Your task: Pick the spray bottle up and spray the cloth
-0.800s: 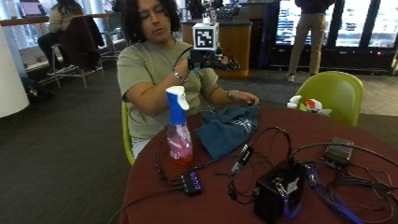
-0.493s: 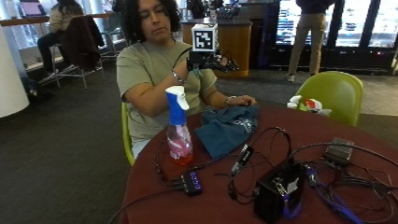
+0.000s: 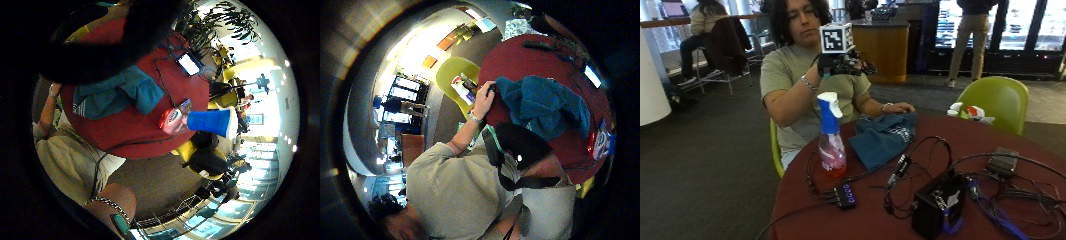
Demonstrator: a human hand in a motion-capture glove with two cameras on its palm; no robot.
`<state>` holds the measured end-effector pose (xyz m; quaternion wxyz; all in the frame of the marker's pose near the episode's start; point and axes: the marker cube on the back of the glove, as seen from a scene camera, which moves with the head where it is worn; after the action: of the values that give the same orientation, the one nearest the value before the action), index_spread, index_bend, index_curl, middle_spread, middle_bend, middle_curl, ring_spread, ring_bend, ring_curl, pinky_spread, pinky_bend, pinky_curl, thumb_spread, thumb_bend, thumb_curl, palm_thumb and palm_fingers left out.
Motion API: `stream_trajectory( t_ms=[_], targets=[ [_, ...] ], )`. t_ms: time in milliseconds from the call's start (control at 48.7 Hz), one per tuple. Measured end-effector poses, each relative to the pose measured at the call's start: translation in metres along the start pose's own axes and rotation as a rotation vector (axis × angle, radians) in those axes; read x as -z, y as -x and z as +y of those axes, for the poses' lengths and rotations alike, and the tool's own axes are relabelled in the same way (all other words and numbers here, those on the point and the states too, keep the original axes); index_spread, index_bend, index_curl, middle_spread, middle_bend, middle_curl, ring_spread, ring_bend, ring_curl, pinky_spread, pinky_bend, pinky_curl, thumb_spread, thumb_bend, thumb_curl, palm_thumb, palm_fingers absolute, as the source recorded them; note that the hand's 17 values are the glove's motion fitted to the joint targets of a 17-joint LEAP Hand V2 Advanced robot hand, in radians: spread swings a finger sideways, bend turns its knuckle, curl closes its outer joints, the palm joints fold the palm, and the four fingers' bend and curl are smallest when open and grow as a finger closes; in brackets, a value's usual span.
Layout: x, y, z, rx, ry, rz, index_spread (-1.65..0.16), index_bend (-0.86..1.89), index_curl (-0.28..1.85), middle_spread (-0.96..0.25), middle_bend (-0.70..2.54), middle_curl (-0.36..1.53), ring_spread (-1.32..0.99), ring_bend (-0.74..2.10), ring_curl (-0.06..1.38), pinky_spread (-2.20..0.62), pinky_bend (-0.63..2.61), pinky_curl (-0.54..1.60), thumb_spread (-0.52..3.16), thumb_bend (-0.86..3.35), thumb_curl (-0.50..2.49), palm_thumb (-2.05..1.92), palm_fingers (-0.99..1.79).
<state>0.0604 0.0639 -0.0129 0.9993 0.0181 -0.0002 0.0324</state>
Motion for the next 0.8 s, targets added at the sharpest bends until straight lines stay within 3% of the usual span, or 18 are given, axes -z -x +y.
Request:
stream_trajectory(
  t_ms=[390,800],
  targets=[
    [-0.012,-0.098,0.074,-0.197,-0.144,-0.269,-0.39,0.17,0.30,0.01,0.18,0.27,-0.04,0.25,0.27,0.22,0.21,0.31,1.13,-0.02,0.29,0.53,0.39],
    [-0.069,-0.142,0.114,-0.509,-0.505,-0.787,-0.37,0.13,0.27,0.04,0.21,0.31,-0.01,0.35,0.32,0.24,0.26,0.34,1.15,0.01,0.36,0.71,0.58]
  ],
)
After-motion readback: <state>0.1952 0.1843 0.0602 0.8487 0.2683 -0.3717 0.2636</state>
